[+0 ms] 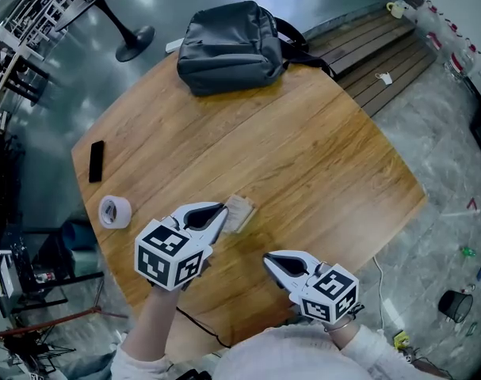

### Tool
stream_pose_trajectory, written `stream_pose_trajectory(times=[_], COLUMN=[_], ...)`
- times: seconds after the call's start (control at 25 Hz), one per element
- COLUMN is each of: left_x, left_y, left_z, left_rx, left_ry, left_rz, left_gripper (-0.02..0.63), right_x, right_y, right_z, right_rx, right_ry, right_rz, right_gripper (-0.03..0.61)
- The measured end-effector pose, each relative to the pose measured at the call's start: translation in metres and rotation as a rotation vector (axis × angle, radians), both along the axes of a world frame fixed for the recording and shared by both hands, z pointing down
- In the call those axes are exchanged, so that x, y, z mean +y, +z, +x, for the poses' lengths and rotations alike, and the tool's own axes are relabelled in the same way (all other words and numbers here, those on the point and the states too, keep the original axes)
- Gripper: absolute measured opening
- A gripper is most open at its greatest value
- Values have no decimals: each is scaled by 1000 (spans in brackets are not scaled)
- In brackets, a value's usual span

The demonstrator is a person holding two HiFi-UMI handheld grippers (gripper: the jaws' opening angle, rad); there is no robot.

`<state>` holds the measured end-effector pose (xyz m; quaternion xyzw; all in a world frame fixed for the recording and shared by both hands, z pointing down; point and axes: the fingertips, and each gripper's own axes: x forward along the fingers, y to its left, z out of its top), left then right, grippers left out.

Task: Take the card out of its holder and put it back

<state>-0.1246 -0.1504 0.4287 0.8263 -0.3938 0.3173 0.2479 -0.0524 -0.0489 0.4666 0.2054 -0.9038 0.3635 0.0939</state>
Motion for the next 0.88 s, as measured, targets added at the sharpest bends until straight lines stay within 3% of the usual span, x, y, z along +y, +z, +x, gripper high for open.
stream_pose_trajectory(times=[0.88], left_x=[4], left_y=[-42], left_z=[-5], left_rx=[5], left_ry=[3], left_rz=[83], left_gripper=[20], right_x=[10], right_y=[-15], right_z=[1], right_rx=[-15], right_ry=[-3], right_rz=[32], right_gripper=[0])
